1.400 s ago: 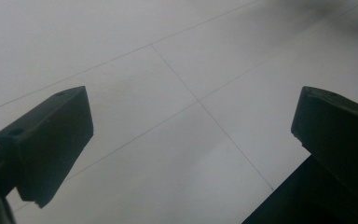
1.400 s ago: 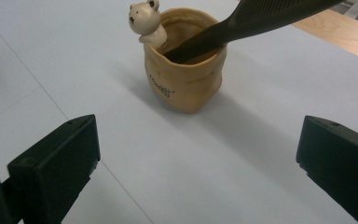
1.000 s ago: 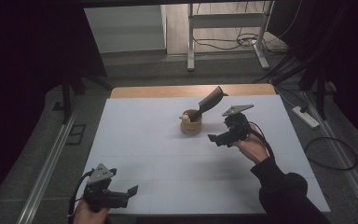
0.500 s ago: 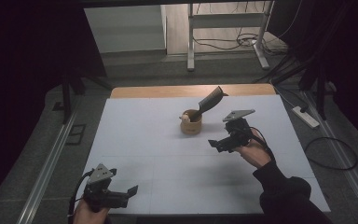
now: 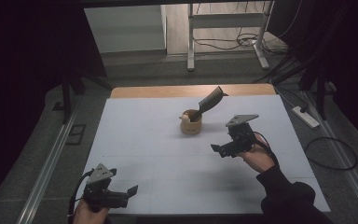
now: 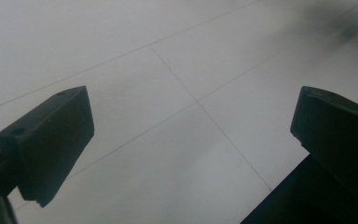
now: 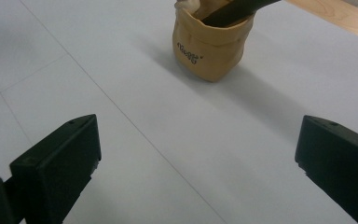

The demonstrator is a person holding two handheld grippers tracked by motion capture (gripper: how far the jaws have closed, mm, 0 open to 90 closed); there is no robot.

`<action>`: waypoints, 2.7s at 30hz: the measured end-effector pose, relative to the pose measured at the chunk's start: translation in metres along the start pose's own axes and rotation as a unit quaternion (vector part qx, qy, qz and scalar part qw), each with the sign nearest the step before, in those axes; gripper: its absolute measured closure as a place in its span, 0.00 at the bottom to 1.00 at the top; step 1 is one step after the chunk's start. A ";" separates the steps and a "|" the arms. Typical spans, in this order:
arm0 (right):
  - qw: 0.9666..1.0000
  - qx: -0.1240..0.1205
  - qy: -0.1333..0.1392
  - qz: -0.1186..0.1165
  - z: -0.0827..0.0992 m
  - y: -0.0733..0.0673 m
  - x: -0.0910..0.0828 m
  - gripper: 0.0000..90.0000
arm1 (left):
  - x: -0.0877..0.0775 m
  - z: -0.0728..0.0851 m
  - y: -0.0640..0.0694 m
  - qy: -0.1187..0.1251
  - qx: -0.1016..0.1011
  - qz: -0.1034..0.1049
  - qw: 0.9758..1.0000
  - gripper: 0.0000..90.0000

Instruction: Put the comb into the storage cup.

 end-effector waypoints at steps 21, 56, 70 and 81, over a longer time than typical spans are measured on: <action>1.000 -0.005 0.009 -0.001 0.022 -0.004 -0.023 0.01 | 0.000 0.000 -0.001 0.001 -0.004 0.003 1.000 0.00; 1.000 -0.008 0.002 0.018 0.062 -0.007 -0.058 0.00 | -0.001 0.000 -0.002 0.003 -0.005 0.006 1.000 0.00; 1.000 0.007 -0.001 0.022 0.077 -0.006 -0.071 0.00 | -0.001 0.000 -0.002 0.006 -0.009 0.005 1.000 0.00; 1.000 0.016 -0.003 0.024 0.088 -0.006 -0.081 0.00 | -0.002 0.001 -0.003 0.009 -0.011 0.002 1.000 0.00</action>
Point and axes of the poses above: each handheld gripper's, and its own axes: x roughly forward along the jaws, z roughly out of its underside, y roughly to its right, the point moved 1 cm from there along x, roughly forward along the jaws, and after that the axes turned 3 degrees about z, right-handed, at the moved point
